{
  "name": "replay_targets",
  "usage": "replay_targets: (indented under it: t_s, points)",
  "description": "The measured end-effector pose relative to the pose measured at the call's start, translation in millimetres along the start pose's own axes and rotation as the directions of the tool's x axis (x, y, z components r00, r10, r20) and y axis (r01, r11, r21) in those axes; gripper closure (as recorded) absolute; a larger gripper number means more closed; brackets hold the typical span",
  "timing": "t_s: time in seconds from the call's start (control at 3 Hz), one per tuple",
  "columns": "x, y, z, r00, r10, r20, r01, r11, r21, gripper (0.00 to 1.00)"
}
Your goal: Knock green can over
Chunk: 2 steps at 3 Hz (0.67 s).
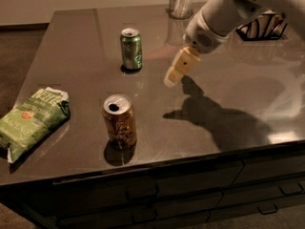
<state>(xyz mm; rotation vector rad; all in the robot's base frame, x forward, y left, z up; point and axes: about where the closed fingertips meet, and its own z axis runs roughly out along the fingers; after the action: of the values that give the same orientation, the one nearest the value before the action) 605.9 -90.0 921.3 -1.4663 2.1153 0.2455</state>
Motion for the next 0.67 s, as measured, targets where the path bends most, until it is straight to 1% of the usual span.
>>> replay_targets:
  t_s: [0.33,0.67]
  points:
    - [-19,-19,29,0.998,0.041,0.048,-0.04,0.9991,-0.01,0.0]
    - [-51,-40,56,0.99,0.068,0.127,-0.068,0.9977,-0.002,0.0]
